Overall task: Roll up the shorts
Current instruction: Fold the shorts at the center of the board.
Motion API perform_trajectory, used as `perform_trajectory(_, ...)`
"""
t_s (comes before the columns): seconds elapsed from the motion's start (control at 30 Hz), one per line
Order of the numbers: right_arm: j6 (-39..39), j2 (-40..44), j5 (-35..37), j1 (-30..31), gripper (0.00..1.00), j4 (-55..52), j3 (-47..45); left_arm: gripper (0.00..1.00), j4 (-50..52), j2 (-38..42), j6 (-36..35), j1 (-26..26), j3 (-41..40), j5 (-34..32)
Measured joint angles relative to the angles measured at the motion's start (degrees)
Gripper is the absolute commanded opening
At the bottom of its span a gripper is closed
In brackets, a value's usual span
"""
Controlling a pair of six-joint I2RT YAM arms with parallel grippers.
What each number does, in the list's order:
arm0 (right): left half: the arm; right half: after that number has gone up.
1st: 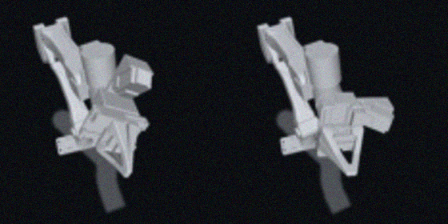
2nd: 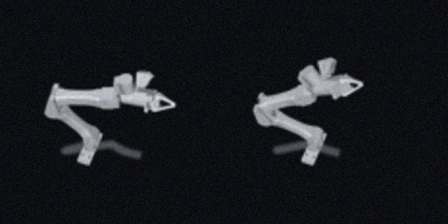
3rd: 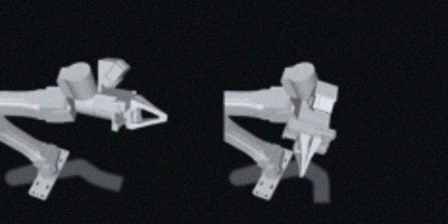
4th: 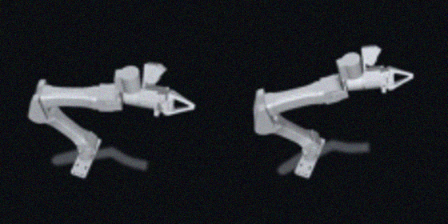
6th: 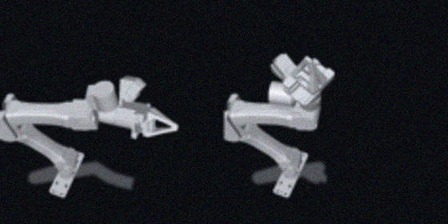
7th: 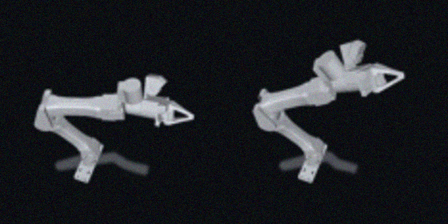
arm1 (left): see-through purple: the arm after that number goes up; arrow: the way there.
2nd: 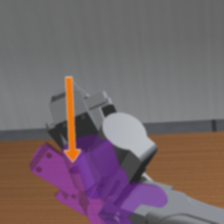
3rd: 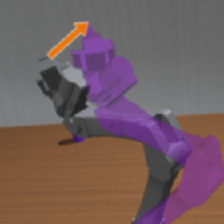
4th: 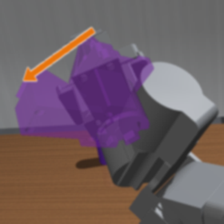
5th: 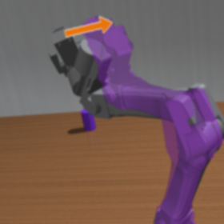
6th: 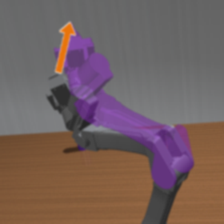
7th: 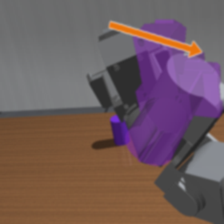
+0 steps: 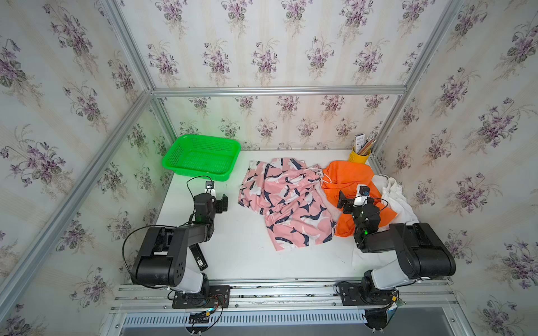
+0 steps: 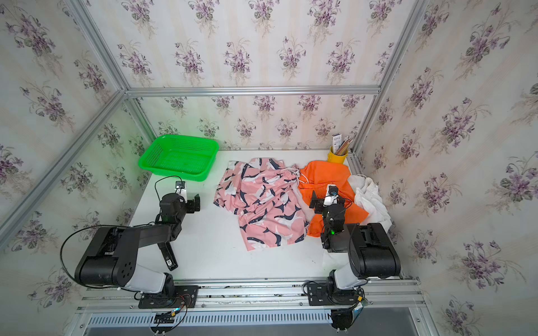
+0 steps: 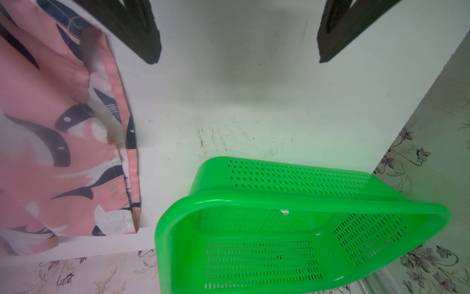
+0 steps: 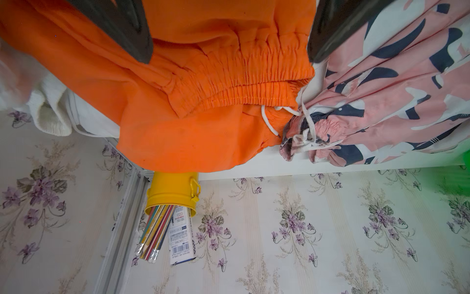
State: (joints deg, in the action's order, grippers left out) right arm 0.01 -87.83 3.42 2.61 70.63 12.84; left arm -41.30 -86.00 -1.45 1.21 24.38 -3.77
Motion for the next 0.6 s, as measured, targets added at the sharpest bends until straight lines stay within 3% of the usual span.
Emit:
perform_trajectory(0.47,-0.04,0.17,-0.02,-0.11,1.00,-0.13,0.02,0.99,0.15,0.39,-0.04,0.17,0.00,-0.04)
perform_trajectory(0.6,-0.13,7.43,0.00,0.48,0.99,-9.79,4.24,0.99,10.34,7.67,-0.87,4.28,4.31,-3.65)
